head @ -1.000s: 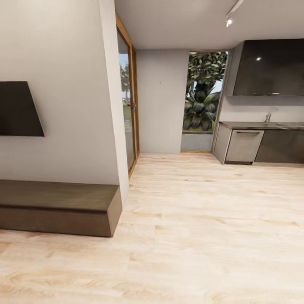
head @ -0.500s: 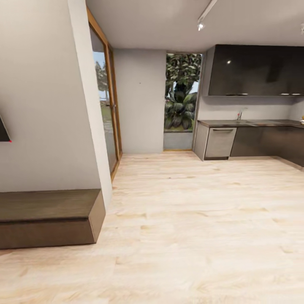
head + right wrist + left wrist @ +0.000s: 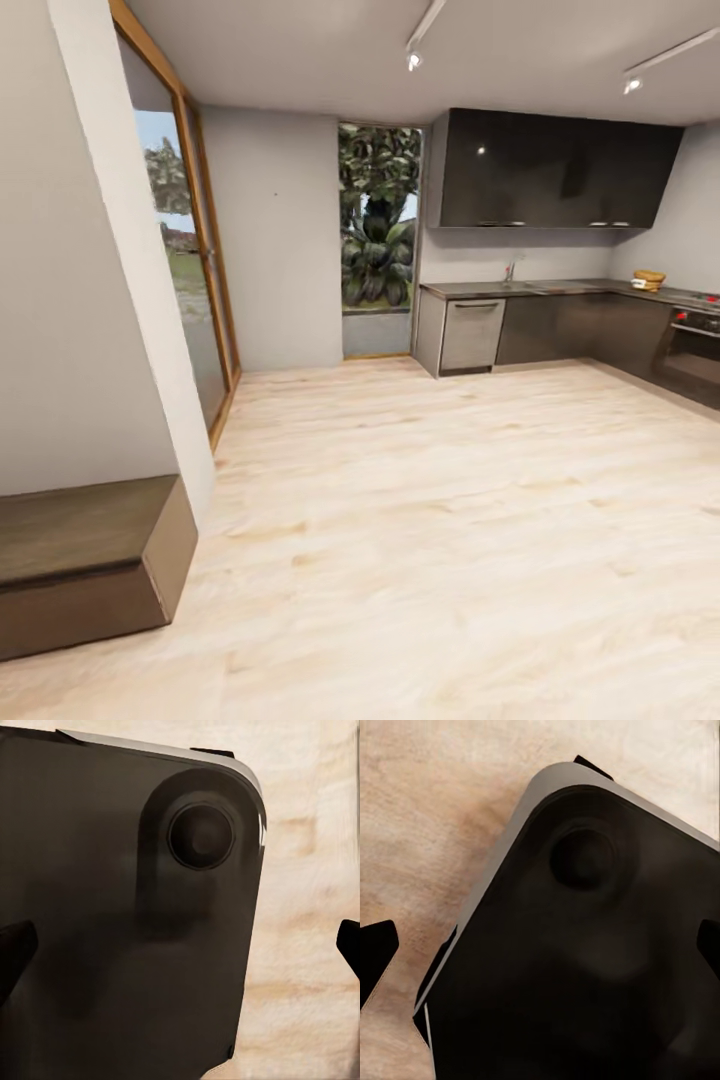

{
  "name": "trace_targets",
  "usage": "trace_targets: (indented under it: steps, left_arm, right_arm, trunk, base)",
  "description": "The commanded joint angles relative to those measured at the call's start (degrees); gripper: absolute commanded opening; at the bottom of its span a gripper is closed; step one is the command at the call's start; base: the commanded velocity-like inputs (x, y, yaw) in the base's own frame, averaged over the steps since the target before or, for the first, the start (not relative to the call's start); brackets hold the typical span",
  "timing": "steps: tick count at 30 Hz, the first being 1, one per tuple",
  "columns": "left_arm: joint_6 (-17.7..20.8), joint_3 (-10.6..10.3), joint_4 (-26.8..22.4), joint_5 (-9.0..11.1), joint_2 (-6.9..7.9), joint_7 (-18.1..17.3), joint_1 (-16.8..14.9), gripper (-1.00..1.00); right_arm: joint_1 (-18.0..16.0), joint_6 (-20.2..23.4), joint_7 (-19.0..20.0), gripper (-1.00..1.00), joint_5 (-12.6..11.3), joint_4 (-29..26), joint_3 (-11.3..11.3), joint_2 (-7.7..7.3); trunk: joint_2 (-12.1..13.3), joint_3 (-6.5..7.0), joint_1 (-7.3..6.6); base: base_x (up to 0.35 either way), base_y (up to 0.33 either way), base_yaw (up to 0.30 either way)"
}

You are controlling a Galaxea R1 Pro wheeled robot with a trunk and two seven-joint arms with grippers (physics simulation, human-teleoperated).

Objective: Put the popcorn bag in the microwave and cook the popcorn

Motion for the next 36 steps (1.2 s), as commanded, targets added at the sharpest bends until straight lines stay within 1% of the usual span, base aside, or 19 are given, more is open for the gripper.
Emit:
trace_targets:
  steps: [1,12,18,23,25,28,36]
  left_arm:
    - [-0.08,0.09,-0.02,-0.05,0.00,0.13,-0.01,1.00]
    - [-0.14,0.06,0.06,-0.03,0.06,0.13,-0.01,1.00]
    - [-0.65,0.05,0.01,-0.06,0.04,0.19,-0.01,1.00]
    - [-0.81,0.41,0.06,0.55,0.05,0.35,-0.01,1.00]
    - [-0.72,0.31,0.06,0.23,0.02,0.41,-0.01,1.00]
    - [-0.52,0.17,0.04,-0.04,0.01,0.33,-0.01,1.00]
    - [-0.32,0.18,0.04,-0.01,0.11,0.39,-0.01,1.00]
  right_arm:
    - [-0.01,-0.10,0.02,1.00,0.54,-0.03,-0.09,-0.01]
    - [-0.01,-0.10,0.02,1.00,0.54,-0.03,-0.09,-0.01]
    - [-0.01,-0.10,0.02,1.00,0.54,-0.02,-0.09,-0.01]
    - [-0.01,-0.08,0.02,1.00,0.54,-0.03,-0.09,-0.01]
    - [-0.01,-0.10,0.02,1.00,0.54,-0.03,-0.09,-0.01]
    - [-0.01,-0.10,0.02,1.00,0.54,-0.02,-0.09,-0.01]
    - [-0.01,-0.06,0.02,1.00,0.54,-0.02,-0.09,-0.01]
  trunk:
    - [-0.02,-0.05,0.03]
    - [-0.02,-0.05,0.03]
    - [-0.02,-0.05,0.03]
    - [-0.02,-0.05,0.03]
    - [-0.02,-0.05,0.03]
    - [-0.02,-0.05,0.03]
    - [-0.02,-0.05,0.03]
  base:
    - [0.322,0.000,-0.294]
    - [0.307,-0.051,-0.294]
    - [0.032,-0.016,-0.294]
    - [0.002,-0.001,-0.294]
    - [0.056,0.000,-0.294]
    - [0.246,0.000,-0.294]
    - [0.311,0.000,-0.294]
